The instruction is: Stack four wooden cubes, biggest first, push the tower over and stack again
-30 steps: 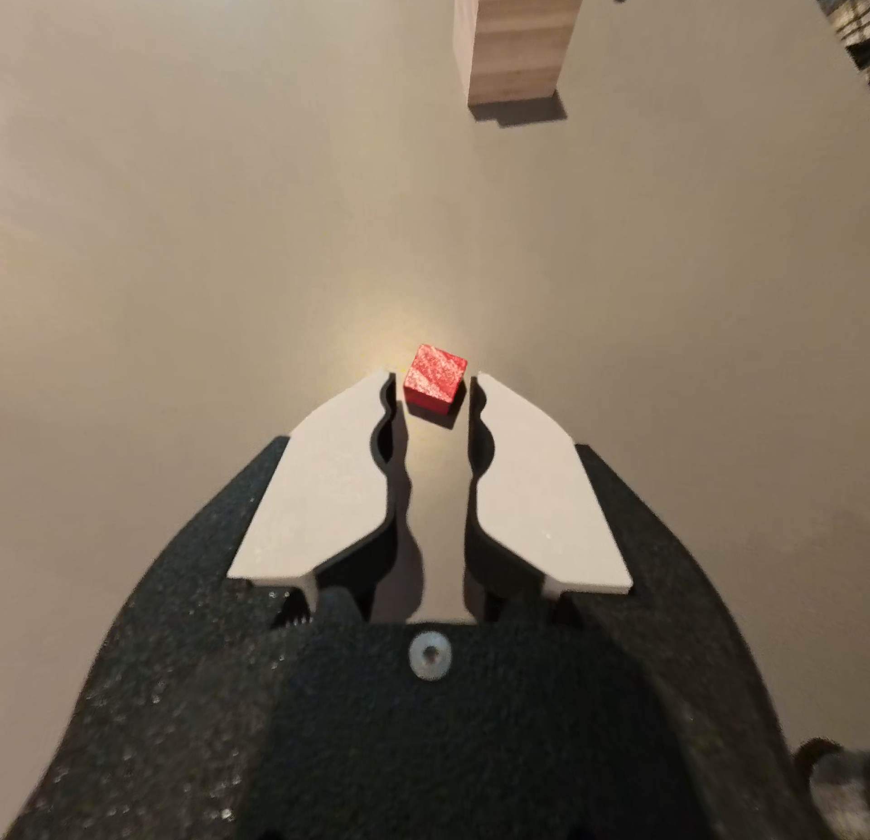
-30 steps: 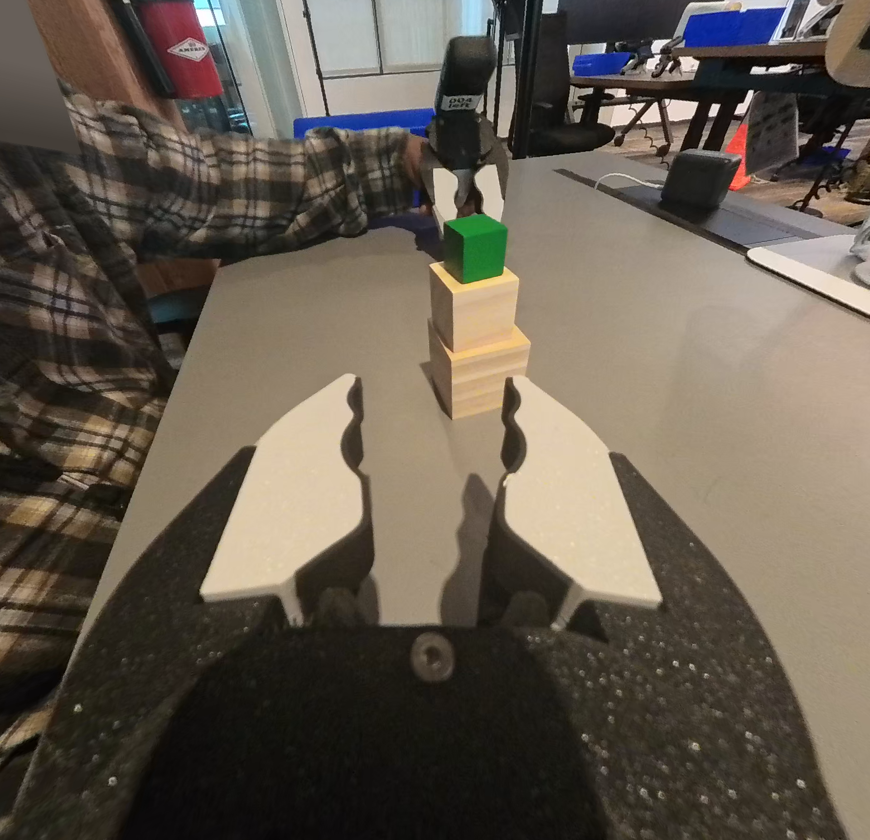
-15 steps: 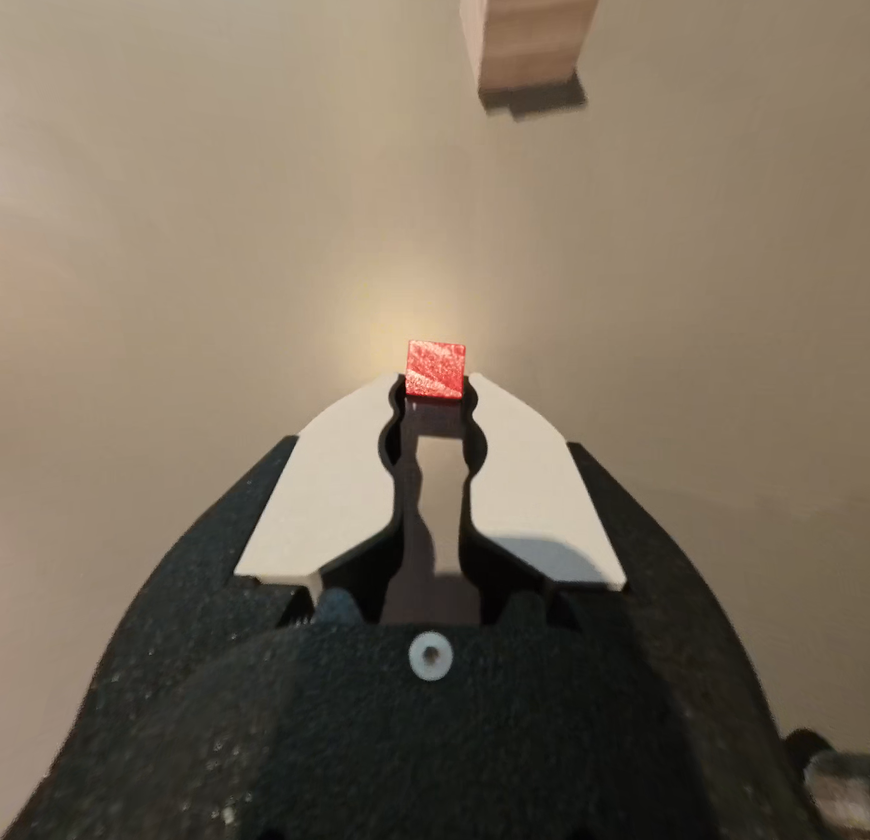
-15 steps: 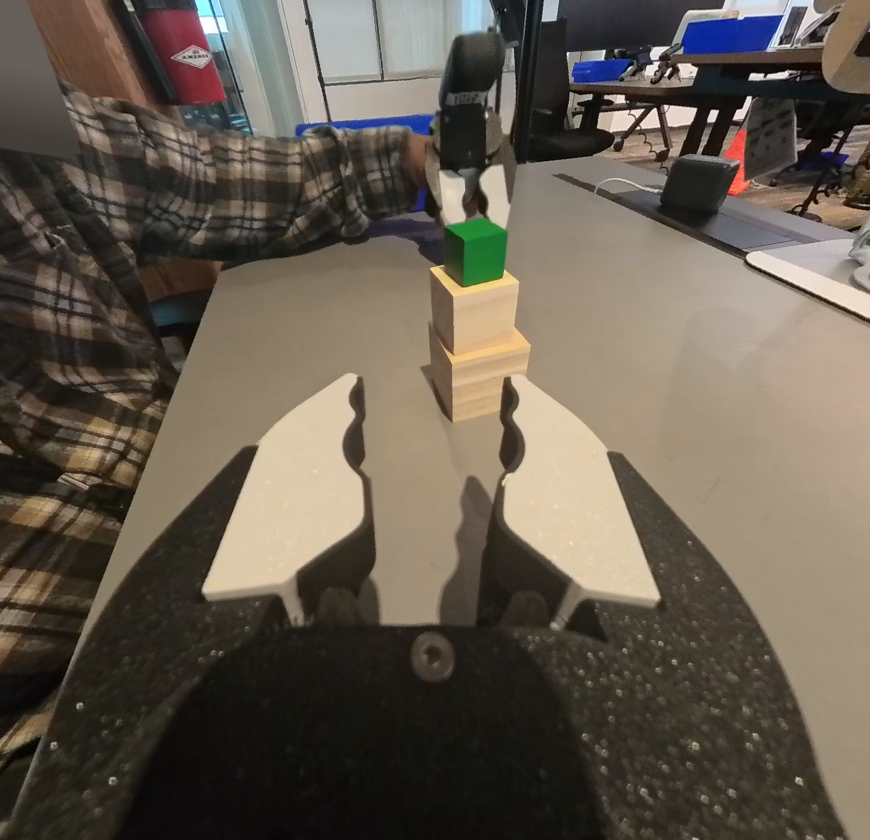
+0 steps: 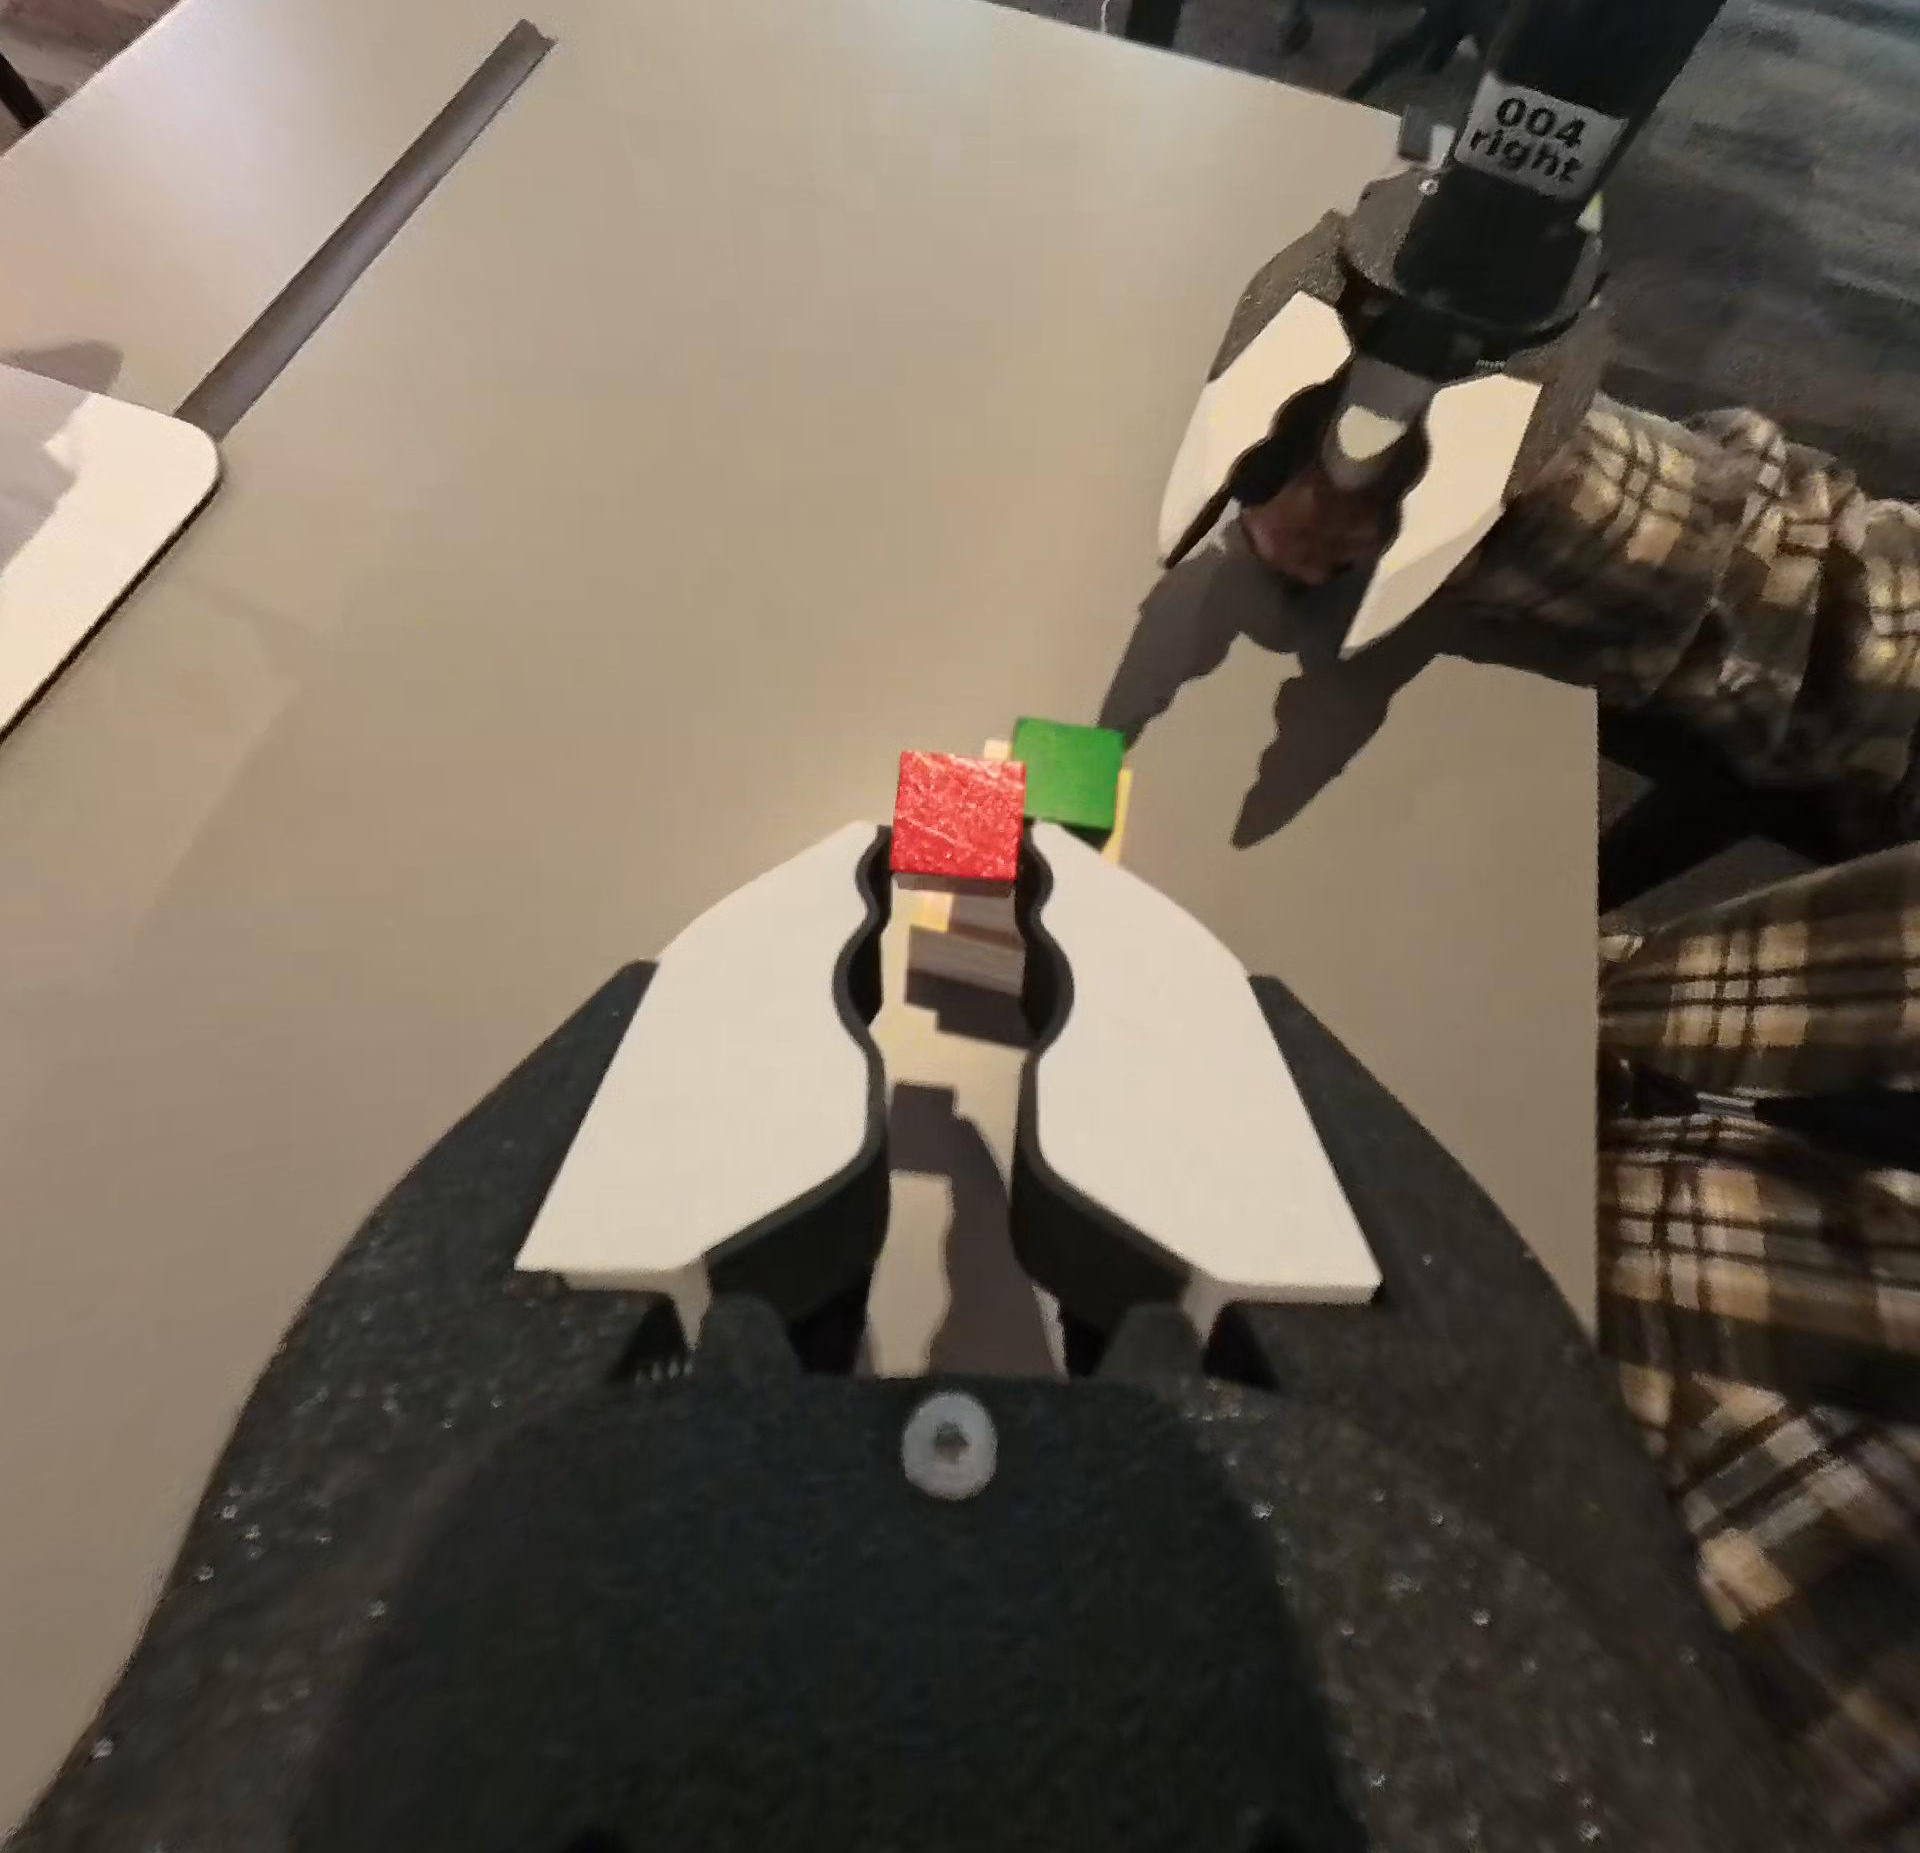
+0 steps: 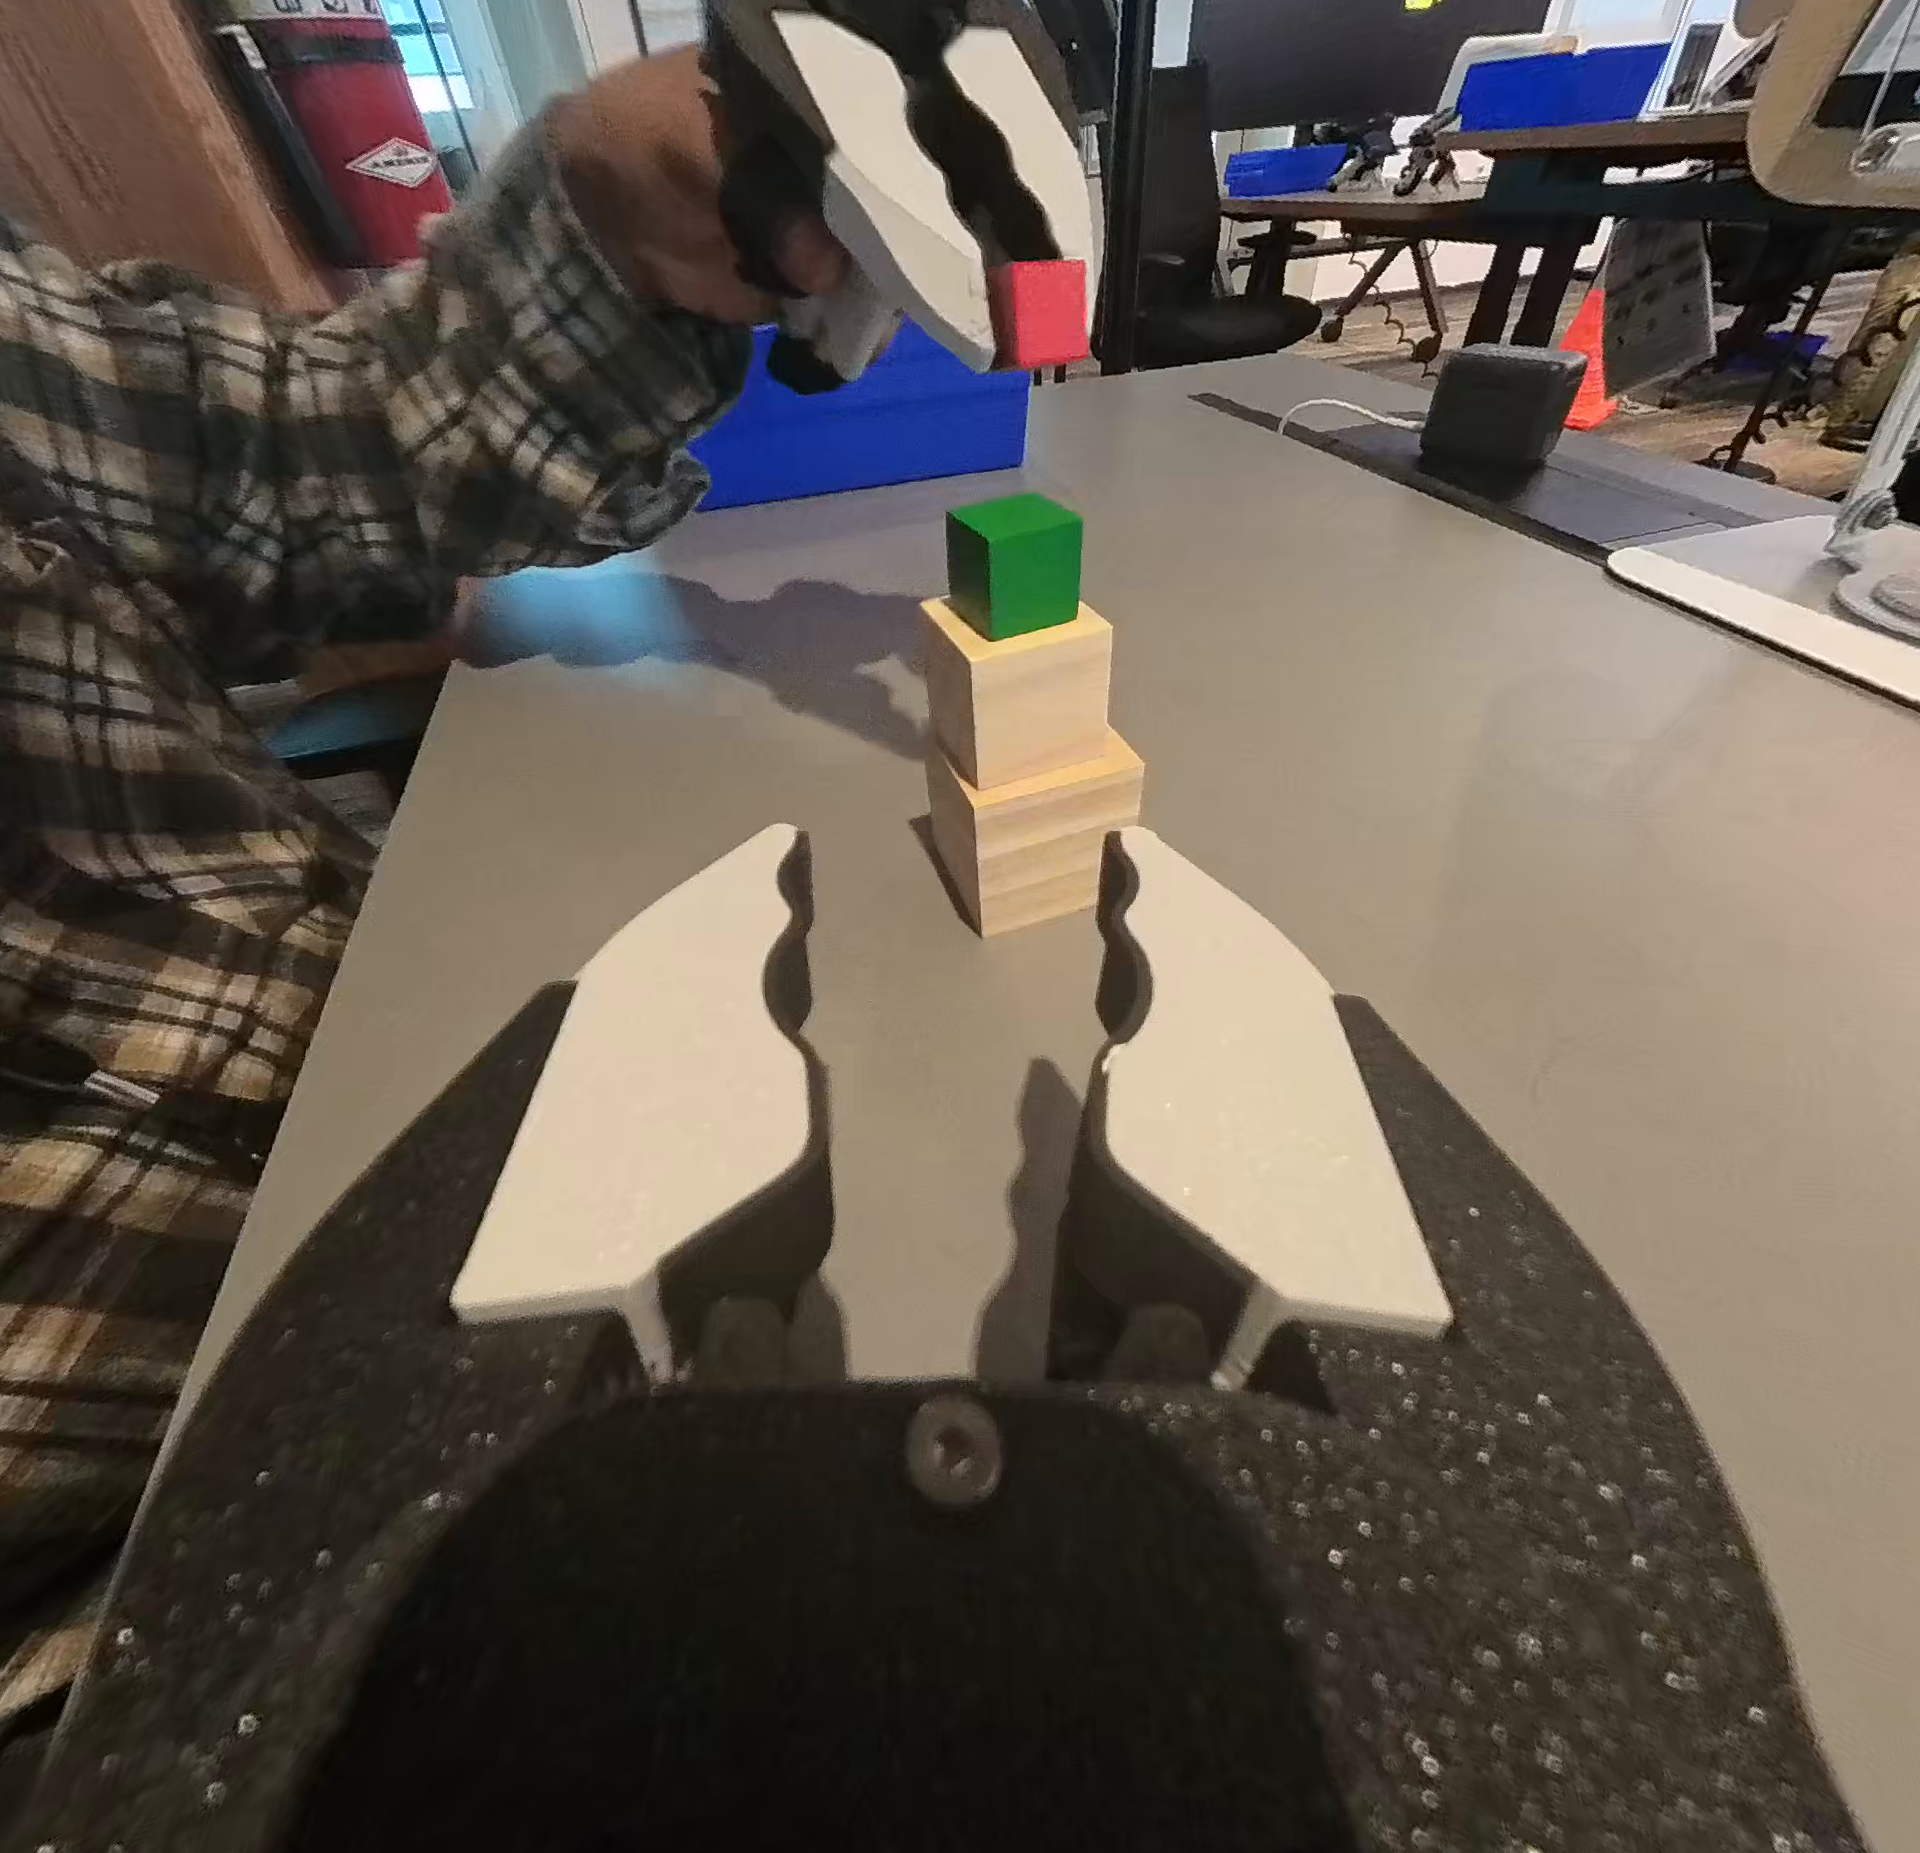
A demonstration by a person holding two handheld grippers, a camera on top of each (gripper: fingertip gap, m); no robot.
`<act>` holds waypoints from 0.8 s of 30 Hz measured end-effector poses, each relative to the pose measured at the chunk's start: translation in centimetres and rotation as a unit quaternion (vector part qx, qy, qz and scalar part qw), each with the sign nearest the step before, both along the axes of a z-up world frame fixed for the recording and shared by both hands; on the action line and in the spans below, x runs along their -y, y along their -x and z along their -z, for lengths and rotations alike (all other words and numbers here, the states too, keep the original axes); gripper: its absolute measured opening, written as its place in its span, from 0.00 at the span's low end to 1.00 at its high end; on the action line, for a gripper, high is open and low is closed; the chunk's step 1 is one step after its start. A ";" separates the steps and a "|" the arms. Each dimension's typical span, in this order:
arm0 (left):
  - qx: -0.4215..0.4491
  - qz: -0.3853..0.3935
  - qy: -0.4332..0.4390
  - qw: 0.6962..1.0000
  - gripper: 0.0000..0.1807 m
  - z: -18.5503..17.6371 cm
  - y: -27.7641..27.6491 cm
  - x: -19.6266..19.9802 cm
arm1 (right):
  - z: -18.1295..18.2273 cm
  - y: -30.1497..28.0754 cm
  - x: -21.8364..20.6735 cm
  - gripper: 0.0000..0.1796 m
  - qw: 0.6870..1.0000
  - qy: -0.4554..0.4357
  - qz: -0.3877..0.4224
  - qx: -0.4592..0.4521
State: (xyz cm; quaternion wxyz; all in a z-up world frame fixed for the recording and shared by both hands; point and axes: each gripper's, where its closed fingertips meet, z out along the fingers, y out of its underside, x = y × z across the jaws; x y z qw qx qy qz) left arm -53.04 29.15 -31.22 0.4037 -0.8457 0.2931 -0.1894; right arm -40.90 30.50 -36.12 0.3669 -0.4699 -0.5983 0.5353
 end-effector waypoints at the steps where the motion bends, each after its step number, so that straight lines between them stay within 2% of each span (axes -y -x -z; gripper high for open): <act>1: 0.004 0.001 0.003 1.000 0.12 -0.1 -0.6 0.0 | 0.0 0.0 0.0 0.29 1.000 0.000 -0.001 0.001; 12: -0.039 0.012 0.042 0.998 0.12 0.5 -3.2 -0.2 | 0.1 0.1 0.2 0.28 1.000 -0.002 -0.004 0.004; 24: -0.043 0.023 0.059 0.997 0.12 1.8 -4.0 -0.3 | 0.1 0.2 0.2 0.27 1.000 -0.001 -0.007 0.005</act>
